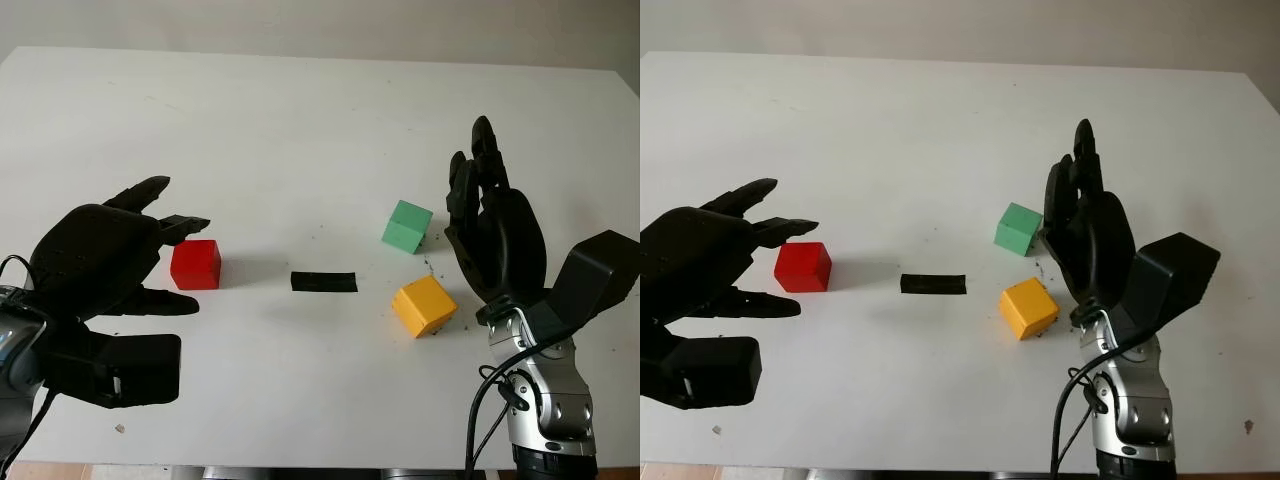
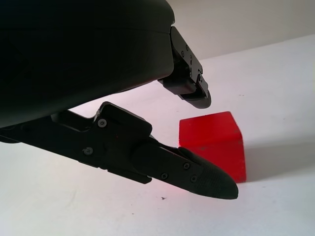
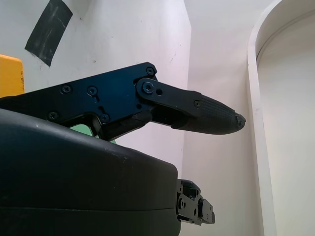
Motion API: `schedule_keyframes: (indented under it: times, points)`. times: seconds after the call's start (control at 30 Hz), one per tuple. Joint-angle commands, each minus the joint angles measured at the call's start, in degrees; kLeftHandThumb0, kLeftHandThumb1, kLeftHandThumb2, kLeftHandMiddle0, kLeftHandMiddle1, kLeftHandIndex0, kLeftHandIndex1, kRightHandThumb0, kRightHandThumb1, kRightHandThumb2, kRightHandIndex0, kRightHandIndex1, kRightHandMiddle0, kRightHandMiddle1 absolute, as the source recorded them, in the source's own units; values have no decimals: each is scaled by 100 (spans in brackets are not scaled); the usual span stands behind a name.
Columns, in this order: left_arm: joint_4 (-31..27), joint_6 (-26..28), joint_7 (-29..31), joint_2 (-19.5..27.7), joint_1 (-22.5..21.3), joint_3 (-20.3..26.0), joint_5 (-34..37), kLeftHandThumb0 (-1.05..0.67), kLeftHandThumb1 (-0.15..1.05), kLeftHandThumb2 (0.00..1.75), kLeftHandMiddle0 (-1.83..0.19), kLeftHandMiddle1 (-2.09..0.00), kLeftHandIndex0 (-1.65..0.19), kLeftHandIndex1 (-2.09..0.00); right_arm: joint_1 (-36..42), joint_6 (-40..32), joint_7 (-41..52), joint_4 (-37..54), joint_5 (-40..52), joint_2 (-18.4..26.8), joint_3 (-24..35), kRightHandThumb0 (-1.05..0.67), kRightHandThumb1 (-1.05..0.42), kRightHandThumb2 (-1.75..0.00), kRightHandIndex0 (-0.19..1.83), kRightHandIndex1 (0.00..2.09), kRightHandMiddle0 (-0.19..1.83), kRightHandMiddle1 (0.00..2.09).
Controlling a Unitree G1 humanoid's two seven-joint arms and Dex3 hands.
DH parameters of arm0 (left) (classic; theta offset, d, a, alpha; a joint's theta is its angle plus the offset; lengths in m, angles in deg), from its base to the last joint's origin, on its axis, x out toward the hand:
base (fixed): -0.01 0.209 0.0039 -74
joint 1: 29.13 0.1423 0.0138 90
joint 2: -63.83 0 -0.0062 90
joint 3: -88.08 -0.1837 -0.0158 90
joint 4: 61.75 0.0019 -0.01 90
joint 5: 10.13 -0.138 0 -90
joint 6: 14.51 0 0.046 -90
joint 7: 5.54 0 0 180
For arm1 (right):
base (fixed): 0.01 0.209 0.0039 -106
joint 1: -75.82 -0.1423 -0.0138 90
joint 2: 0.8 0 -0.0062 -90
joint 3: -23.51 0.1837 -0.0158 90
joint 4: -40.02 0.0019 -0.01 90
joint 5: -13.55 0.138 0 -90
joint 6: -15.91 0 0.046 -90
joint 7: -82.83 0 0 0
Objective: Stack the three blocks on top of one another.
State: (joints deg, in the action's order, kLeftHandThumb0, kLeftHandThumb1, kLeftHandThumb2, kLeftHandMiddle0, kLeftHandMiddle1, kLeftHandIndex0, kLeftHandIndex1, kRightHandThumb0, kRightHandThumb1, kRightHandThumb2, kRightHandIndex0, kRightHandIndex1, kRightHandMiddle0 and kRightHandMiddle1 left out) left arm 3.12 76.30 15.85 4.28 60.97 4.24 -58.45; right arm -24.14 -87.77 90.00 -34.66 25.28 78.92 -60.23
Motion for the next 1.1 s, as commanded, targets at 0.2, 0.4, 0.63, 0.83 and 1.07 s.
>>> schedule_keyframes:
  times: [0.2, 0.4, 0.63, 0.83, 1.07]
  points:
    - [61, -50, 7, -35, 36, -57, -88, -78, 104, 6, -15, -7, -44, -24, 75, -49, 26, 161, 64, 45, 39, -67, -105, -67, -19, 0, -19, 0]
    - [147, -43, 90, -58, -19, -108, -5, -78, 104, 6, -14, -5, -44, -27, 104, -40, 23, 171, 103, 11, 57, -67, -105, -66, -19, 0, -19, 0]
    - [319, -120, 17, -101, -116, -214, 37, -76, 101, 5, -17, -6, -33, -48, 72, -73, -9, 164, 129, 41, 80, -66, -105, -67, -19, 0, -19, 0]
    - [588, -356, -285, -37, -151, -349, -178, -73, 102, 6, -19, -6, -30, -64, 56, 4, -26, 129, 79, 76, 106, -67, -105, -66, -19, 0, -19, 0]
    - [761, -605, -677, -11, -107, -352, -353, -60, 102, 6, -24, -6, -30, -91, 99, -70, 13, 202, 199, 74, 158, -67, -105, -65, -19, 0, -19, 0]
